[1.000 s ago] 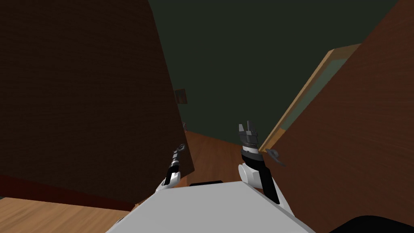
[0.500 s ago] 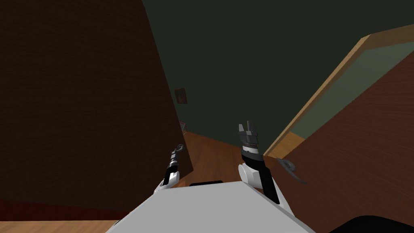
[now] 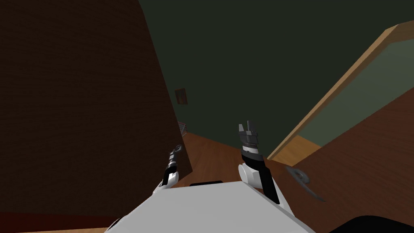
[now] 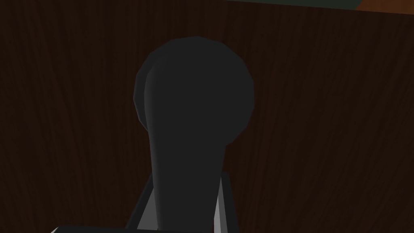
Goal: Push the door open
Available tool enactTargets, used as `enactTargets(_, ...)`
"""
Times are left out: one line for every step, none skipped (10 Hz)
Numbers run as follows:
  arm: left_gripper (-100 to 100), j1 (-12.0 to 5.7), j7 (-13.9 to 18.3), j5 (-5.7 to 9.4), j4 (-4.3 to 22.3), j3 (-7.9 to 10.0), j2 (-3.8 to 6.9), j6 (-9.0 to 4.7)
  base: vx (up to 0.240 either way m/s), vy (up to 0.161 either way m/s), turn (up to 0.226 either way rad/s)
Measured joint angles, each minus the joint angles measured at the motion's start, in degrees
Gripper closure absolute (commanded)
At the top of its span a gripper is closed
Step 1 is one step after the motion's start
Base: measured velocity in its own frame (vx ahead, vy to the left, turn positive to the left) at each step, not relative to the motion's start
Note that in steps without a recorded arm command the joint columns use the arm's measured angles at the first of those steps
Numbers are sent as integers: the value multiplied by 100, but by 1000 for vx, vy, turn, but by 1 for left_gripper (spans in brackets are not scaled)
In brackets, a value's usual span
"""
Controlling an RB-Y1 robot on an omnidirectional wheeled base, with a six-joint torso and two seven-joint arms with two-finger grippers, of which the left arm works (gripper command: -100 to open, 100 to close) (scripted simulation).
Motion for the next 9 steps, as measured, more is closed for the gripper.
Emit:
enactTargets(100,64,-26,34,-63,55,-7,10,209,-70,74)
enactTargets(100,194,-82,70,-297,115,-31,110,149,-39,56)
enactTargets(100,111,-84,95,-166,156,19,66,184,-22,37)
enactTargets(100,95,-97,135,-119,219,38,35,235,-51,57)
enactTargets(100,65,-104,172,-30,277,76,-1,223,-52,62)
enactTargets(100,61,-104,209,18,335,111,-42,217,-38,63)
enactTargets(100,169,-148,248,-185,400,95,44,195,-45,70)
enactTargets(100,97,-151,282,-39,454,144,-11,80,-12,46)
enactTargets(100,86,-145,293,-15,474,171,-45,122,27,35)
